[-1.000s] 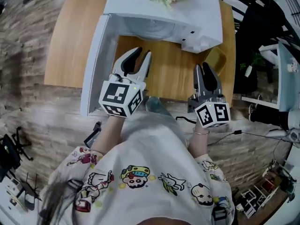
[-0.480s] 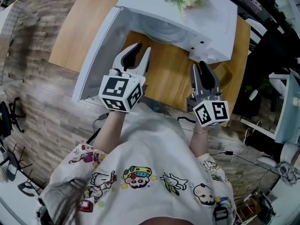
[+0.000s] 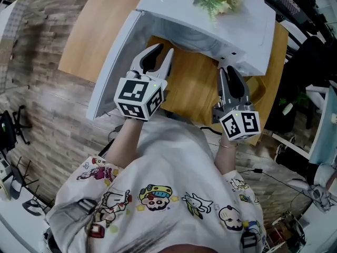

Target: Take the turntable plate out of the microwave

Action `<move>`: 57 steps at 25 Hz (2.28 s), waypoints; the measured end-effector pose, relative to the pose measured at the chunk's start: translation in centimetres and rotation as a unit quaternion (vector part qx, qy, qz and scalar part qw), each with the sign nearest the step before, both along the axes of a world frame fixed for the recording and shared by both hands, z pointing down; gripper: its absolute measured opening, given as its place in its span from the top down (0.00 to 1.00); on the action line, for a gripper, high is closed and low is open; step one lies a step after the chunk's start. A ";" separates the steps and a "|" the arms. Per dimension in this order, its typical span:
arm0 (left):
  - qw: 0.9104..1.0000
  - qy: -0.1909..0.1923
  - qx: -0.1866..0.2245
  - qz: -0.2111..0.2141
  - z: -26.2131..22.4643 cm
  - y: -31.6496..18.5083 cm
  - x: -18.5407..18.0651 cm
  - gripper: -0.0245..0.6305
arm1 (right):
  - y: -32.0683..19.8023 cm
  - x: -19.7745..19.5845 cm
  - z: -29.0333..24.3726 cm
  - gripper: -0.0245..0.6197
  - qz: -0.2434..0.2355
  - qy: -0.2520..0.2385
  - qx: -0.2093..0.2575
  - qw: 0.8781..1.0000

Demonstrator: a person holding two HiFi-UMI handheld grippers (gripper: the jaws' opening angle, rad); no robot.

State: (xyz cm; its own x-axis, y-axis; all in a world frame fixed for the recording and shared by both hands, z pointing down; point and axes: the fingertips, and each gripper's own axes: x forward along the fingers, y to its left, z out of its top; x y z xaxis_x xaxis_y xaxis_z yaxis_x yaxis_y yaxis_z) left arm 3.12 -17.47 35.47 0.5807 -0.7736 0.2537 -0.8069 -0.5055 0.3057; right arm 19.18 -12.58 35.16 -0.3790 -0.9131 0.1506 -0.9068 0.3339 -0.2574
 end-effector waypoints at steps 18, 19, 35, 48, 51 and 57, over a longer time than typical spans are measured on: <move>0.997 0.011 -0.072 0.019 6.3 -2.5 2.3 0.81 | -1.9 0.2 4.3 0.79 0.006 -0.007 -0.050 0.999; 0.997 0.011 -0.079 0.020 6.9 -2.6 2.4 0.81 | -2.0 0.2 4.6 0.79 0.007 -0.007 -0.053 0.999; 0.985 0.050 -0.164 0.020 14.6 -3.9 3.3 0.81 | -3.4 -0.8 8.6 0.79 0.021 -0.005 -0.079 0.997; 0.959 0.144 -0.246 -0.003 19.2 -5.2 3.7 0.78 | -3.0 -2.1 10.1 0.79 0.038 -0.010 -0.083 0.996; 0.951 0.164 -0.261 -0.005 20.1 -5.5 4.0 0.78 | -2.9 -2.1 10.3 0.79 0.044 -0.009 -0.084 0.995; 0.936 0.201 -0.287 -0.001 21.1 -6.0 5.0 0.77 | -2.6 -2.1 10.8 0.79 0.054 -0.011 -0.090 0.994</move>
